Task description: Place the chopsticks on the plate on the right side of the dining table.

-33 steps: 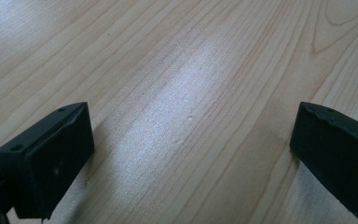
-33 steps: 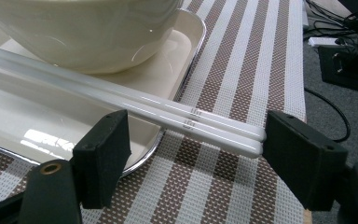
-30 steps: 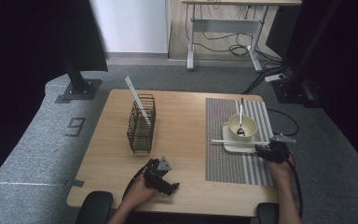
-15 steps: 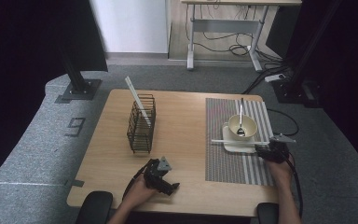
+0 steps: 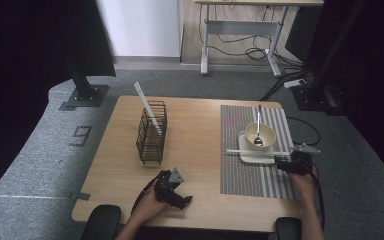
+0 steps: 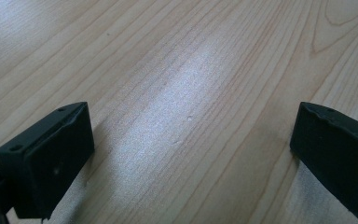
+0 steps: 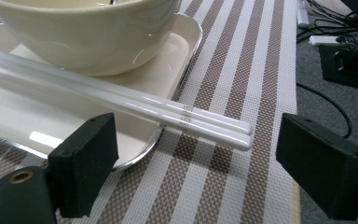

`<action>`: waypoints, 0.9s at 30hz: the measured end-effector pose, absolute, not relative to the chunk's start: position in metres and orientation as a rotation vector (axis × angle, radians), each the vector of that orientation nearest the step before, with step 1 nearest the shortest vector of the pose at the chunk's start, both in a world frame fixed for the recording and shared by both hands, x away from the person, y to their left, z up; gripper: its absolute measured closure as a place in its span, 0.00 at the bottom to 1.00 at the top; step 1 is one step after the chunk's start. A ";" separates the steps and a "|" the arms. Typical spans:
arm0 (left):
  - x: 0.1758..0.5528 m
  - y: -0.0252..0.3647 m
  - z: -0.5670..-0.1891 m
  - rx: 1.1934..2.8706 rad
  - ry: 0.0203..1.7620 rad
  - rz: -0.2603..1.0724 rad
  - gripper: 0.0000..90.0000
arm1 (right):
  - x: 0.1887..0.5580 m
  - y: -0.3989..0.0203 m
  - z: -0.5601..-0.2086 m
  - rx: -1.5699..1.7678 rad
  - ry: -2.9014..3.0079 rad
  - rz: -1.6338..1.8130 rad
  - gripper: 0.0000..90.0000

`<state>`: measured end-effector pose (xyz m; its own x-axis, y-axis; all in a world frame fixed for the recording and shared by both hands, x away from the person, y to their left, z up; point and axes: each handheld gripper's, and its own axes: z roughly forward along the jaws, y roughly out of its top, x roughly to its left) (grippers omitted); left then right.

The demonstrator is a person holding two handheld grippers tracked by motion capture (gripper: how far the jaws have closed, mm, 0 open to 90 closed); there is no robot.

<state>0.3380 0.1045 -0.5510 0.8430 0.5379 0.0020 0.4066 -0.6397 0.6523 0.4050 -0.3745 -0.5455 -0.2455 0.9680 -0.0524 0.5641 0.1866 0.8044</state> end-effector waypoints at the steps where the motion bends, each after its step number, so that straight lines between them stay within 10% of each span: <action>1: 0.338 0.105 -0.551 2.350 0.685 0.257 0.00 | 0.403 -0.375 -0.543 1.426 1.901 0.908 0.12; 27: 0.338 0.105 -0.551 2.348 0.691 0.258 0.00 | 0.334 -0.367 -0.483 1.415 2.000 0.942 0.04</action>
<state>0.3380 0.1051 -0.5510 0.8406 0.5417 0.0012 0.4099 -0.6375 0.6524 0.3343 -0.3669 -0.4831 -0.3260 0.9452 -0.0147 0.5906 0.2158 0.7776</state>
